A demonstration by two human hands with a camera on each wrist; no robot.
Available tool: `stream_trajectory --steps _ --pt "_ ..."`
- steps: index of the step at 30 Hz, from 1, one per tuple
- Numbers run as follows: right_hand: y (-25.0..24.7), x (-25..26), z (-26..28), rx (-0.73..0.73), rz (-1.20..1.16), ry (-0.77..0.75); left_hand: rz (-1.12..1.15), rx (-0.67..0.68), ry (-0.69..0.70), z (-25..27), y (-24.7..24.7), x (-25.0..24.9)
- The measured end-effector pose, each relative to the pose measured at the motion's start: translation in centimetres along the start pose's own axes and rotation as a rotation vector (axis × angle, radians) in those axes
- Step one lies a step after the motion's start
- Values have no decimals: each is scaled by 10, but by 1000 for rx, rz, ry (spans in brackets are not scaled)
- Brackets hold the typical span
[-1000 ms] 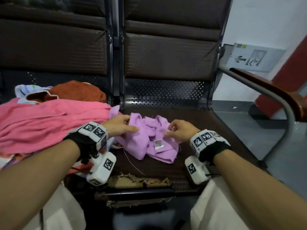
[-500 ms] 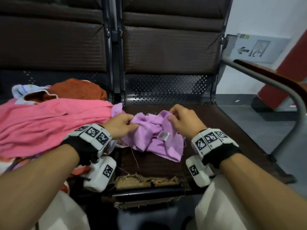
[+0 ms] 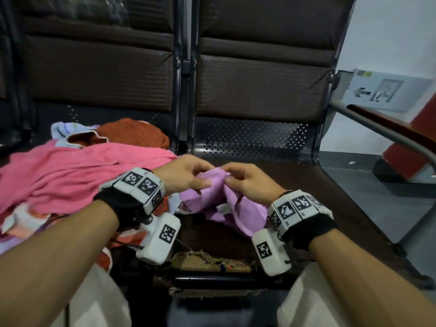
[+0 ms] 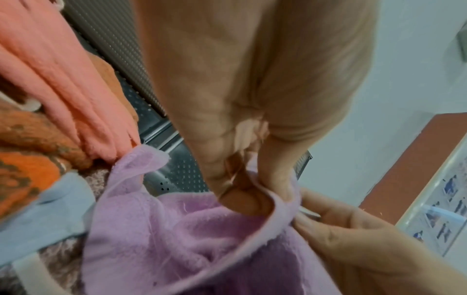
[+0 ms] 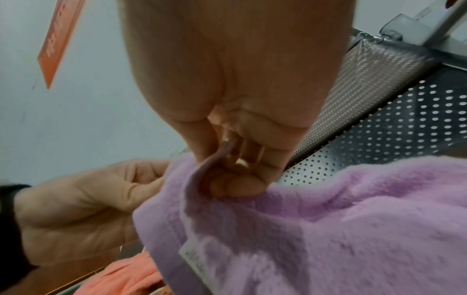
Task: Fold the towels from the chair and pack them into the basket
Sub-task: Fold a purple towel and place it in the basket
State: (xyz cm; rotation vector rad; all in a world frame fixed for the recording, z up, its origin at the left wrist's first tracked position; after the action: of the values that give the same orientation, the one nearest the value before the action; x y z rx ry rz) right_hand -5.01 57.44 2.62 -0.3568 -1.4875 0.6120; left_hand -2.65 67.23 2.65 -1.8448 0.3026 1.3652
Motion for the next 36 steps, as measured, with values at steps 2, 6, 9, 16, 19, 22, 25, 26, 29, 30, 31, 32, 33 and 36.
stream_trajectory --steps 2,6,9,16,19,22,25,26,29,30,31,32,33,36 --pt "-4 -5 -1 -29 32 31 12 -17 -27 4 -4 1" --pt "-19 -11 -1 -154 -9 69 41 -242 -44 10 -25 2" --pt "-29 -10 1 -234 -143 60 104 -401 -52 14 -39 6" --pt "-16 21 15 -9 -225 -111 248 -472 -92 13 -36 12" --pt "-26 23 18 -210 279 -140 226 -446 -100 12 -30 7" --pt "-31 38 24 -317 437 -267 153 -412 -103 11 -25 1" --pt "-42 47 30 -386 191 -318 233 -406 -109 11 -19 -3" --pt "-41 45 28 -382 163 -288 296 -403 -108 11 -16 -5" --pt "-36 36 22 -370 184 -216 465 -349 -92 10 -3 -12" --pt "-37 34 21 -386 178 -203 487 -346 -93 9 -2 -13" --pt "-39 32 20 -406 169 -194 504 -352 -96 9 -2 -12" --pt "-41 32 20 -421 161 -190 522 -358 -97 9 -3 -12" --pt "-43 31 19 -429 150 -189 537 -351 -90 10 -4 -13" --pt "-45 27 17 -421 70 -175 498 -301 -33 10 -2 -20"
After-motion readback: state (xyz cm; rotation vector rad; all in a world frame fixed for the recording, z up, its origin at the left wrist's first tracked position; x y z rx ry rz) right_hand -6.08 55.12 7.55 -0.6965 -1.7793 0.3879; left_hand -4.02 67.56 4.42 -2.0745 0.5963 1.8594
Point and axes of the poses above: each hand's wrist, its own z-axis away from the middle knuckle, its own y-axis out of the palm, x = y × z, the point moved 10 cm from there along -z, towards the middle knuckle, and after that the axes turned 7 degrees about y, right-handed, at the moved point
